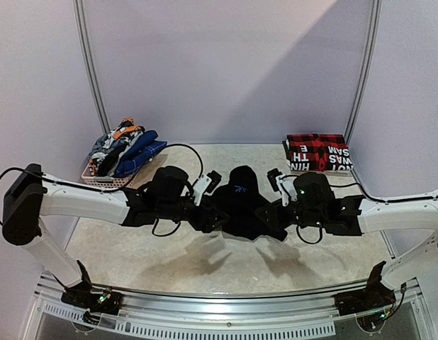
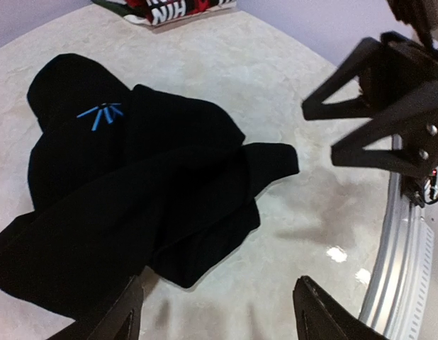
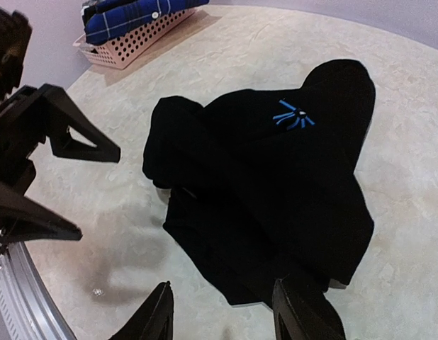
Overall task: Fold and stack the mixed laundry pile
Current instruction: Pick up the crumpled T-shirt from the center of the board.
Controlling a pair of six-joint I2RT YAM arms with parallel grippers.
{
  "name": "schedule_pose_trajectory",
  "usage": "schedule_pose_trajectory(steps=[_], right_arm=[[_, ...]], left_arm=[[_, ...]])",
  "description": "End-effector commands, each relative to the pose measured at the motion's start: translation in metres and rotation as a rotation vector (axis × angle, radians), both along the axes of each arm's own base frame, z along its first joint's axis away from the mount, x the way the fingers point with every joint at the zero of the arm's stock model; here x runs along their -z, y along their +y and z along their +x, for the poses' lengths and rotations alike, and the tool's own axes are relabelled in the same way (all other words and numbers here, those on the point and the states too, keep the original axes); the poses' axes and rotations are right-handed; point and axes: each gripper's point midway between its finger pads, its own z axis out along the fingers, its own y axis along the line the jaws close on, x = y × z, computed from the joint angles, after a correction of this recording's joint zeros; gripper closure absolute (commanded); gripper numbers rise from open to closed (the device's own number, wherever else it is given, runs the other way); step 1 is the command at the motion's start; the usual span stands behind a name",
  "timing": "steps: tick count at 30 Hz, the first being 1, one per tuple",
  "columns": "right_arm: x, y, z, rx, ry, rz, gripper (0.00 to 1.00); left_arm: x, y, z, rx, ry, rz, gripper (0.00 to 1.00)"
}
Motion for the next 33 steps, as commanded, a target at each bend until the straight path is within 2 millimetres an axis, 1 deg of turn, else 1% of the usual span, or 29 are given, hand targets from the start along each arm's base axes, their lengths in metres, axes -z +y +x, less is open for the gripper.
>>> schedule_pose_trajectory(steps=[1, 4, 7, 11, 13, 17, 22, 27, 33], right_arm=[[0.015, 0.006, -0.001, 0.093, 0.032, -0.07, 0.54], [0.034, -0.006, 0.003, 0.195, 0.077, -0.117, 0.56], [0.045, -0.012, 0.007, 0.27, 0.109, -0.128, 0.56], [0.047, -0.008, 0.016, 0.312, 0.117, -0.15, 0.56], [0.05, -0.007, 0.02, 0.326, 0.114, -0.171, 0.56], [0.054, -0.005, 0.028, 0.351, 0.103, -0.205, 0.55], [0.063, -0.001, 0.034, 0.363, 0.104, -0.251, 0.56], [0.073, -0.011, 0.036, 0.405, 0.106, -0.321, 0.67], [0.073, -0.014, 0.037, 0.414, 0.102, -0.328, 0.87]], left_arm=[[0.026, 0.029, 0.021, -0.149, 0.03, 0.091, 0.33], [0.032, 0.037, 0.026, -0.191, 0.027, 0.116, 0.36], [0.036, 0.041, 0.028, -0.205, 0.026, 0.128, 0.36], [0.039, 0.043, 0.027, -0.213, 0.03, 0.133, 0.37], [0.04, 0.049, 0.031, -0.243, 0.015, 0.15, 0.37], [0.043, 0.053, 0.031, -0.256, 0.012, 0.163, 0.38], [0.045, 0.059, 0.033, -0.278, 0.0, 0.179, 0.38], [0.047, 0.067, 0.035, -0.301, -0.012, 0.197, 0.39], [0.056, 0.075, 0.038, -0.325, -0.008, 0.207, 0.4]])
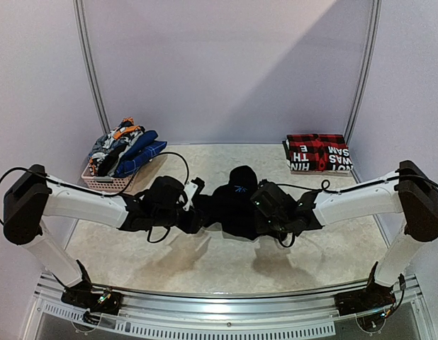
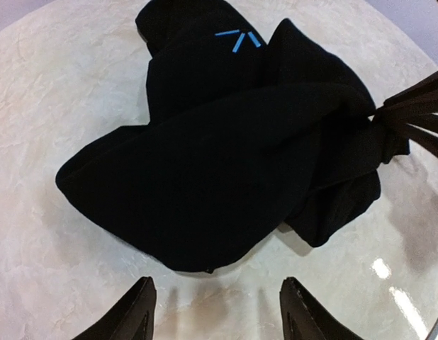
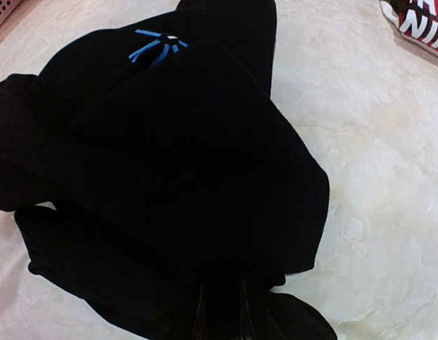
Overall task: Fold and stack the mixed laundry pile
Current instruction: Pick up the crumpled T-shirt from the center of the board.
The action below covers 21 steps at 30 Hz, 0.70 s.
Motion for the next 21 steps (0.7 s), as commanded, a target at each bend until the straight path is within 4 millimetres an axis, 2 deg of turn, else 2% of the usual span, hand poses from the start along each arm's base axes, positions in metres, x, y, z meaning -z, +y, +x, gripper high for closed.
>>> schedule_pose_trajectory(steps=[1, 4, 11, 15, 21], right_arm=[[-0.002, -0.004, 0.003, 0.025, -0.012, -0.029, 0.9], [-0.003, -0.005, 0.004, 0.026, -0.013, -0.04, 0.99], [-0.009, -0.022, 0.005, 0.053, -0.041, -0.117, 1.0], [-0.02, -0.039, 0.007, 0.073, -0.06, -0.139, 1.0], [-0.052, -0.061, 0.008, 0.097, -0.125, -0.132, 1.0]], left_arm=[[0.007, 0.014, 0.007, -0.046, -0.001, 0.017, 0.4], [0.008, 0.016, 0.009, -0.055, -0.004, 0.02, 0.4], [0.011, 0.025, 0.013, -0.084, -0.02, 0.036, 0.46], [0.014, 0.03, 0.015, -0.099, -0.025, 0.05, 0.45], [0.02, 0.036, 0.017, -0.12, -0.036, 0.057, 0.36]])
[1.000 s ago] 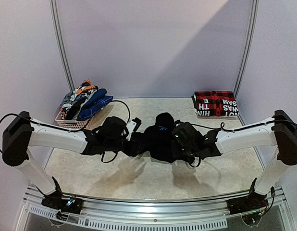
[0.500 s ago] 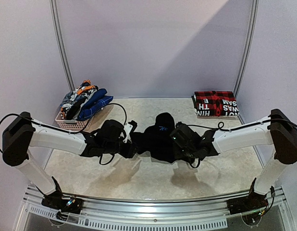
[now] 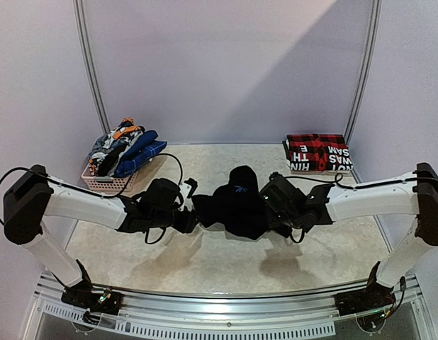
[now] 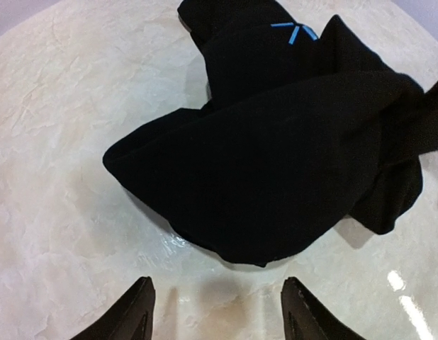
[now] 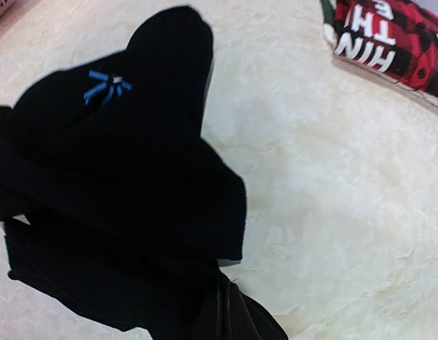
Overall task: Fold and stack the mixed laundry pile
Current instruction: Pick up the crumpled T-shirt from the center of the board.
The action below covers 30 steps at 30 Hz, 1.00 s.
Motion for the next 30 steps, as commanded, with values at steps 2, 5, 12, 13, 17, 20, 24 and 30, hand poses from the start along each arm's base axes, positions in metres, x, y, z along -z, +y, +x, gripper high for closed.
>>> schedule_pose_trajectory(steps=[2, 5, 12, 13, 17, 20, 24, 30], right_arm=[[-0.039, -0.031, 0.003, 0.042, -0.105, -0.014, 1.0], [-0.058, -0.04, 0.003, 0.052, -0.151, 0.024, 1.0], [-0.083, -0.067, 0.006, 0.105, -0.217, 0.027, 1.0], [-0.084, -0.071, 0.006, 0.115, -0.221, 0.025, 1.0], [-0.089, -0.086, 0.007, 0.148, -0.239, 0.043, 1.0], [-0.092, -0.093, 0.008, 0.161, -0.25, 0.05, 1.0], [-0.096, -0.099, 0.009, 0.17, -0.261, 0.053, 1.0], [-0.096, -0.1, 0.011, 0.173, -0.265, 0.06, 1.0]], left_arm=[[0.008, 0.011, 0.007, -0.037, -0.023, 0.009, 0.33], [0.013, 0.009, 0.007, -0.027, -0.02, 0.012, 0.29], [0.024, 0.002, 0.011, -0.009, -0.01, 0.01, 0.26], [0.026, 0.001, 0.011, -0.005, -0.008, 0.009, 0.26], [0.033, -0.004, 0.012, 0.01, -0.003, 0.004, 0.24], [0.039, -0.008, 0.014, 0.019, 0.008, 0.01, 0.22], [0.046, -0.012, 0.017, 0.024, 0.018, 0.023, 0.22], [0.047, -0.021, 0.021, 0.045, 0.017, -0.002, 0.25]])
